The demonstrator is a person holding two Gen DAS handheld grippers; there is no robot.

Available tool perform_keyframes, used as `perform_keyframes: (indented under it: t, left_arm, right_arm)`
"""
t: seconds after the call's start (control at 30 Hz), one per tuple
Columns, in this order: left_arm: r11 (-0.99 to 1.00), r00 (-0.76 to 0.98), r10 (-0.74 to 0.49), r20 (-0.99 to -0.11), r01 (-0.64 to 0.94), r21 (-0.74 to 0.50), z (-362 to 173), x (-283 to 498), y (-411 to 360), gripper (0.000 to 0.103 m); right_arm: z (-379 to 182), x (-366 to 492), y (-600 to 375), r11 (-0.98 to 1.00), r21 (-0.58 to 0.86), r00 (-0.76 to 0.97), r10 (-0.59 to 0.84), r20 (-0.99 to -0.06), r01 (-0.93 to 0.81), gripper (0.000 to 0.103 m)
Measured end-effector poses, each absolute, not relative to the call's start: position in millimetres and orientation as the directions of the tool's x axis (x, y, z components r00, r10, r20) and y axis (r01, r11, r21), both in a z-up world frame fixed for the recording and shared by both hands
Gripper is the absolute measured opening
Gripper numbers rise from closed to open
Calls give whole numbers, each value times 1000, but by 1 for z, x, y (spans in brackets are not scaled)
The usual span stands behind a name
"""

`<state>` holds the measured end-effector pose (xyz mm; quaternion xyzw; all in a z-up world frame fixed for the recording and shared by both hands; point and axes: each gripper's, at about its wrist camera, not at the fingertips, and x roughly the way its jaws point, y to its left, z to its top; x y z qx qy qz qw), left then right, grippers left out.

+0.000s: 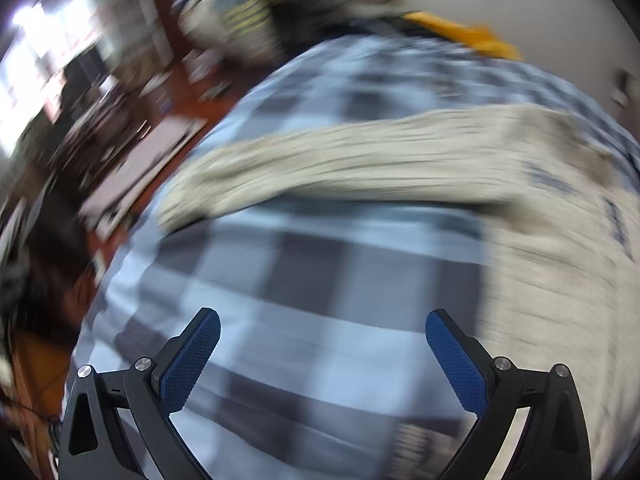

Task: Fold small clothes
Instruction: 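Grasp the cream shirt's sleeve cuff with the left gripper and lift it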

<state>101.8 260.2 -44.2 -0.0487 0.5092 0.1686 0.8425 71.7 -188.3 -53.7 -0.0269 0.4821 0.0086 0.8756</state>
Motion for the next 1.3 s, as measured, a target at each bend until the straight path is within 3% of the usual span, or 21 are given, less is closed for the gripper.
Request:
perform_keyframes:
  t: [0.1,0.2,0.33,0.5,0.63,0.7,0.77,0.87,1.07,1.3]
  left_arm:
    - [864,328,223,-918,-503,30,-71,106,336,103]
    - [732,322,113,-940,-667,-141,-91,102,405,100]
    - [625,352,49,-935,-741,-247,-103,108,448,82]
    - [643,322,126,-938,-747,-169,-110,131,466,77]
    - [581,316,93,-944,-787,-206,-126,148,491,76]
    - [559,329,58,-943,-793,-243,-130,154,495,64]
    - [566,323,31,-946,-785,-250,-132,167,494,46]
    - [599,296,86,-951,-778,-188,-125,181,486,27]
    - [617,318,238,-918,-779,-110,-82,184,464,20]
    - [756,454,410,-791,-654,16,20,194,396,19]
  right_arm:
    - [-60,73,-185,997,-44,520,-6,-854,-62,102]
    - [-64,75,-178,994,-80,517,-32,-855,-70,102]
    - [-72,77,-172,990,-115,504,-60,-861,-79,102]
    - [-82,74,-164,980,-170,489,-98,-867,-107,102]
    - [-86,72,-158,969,-216,496,-130,-859,-120,102]
    - [-88,71,-155,962,-241,502,-147,-852,-127,102]
    - [-90,71,-154,957,-256,503,-156,-850,-134,102]
    - [-91,71,-154,955,-265,503,-165,-848,-133,102]
    - [-86,73,-160,962,-254,509,-172,-843,-97,102]
    - [-65,75,-170,984,-173,537,-119,-835,-52,102]
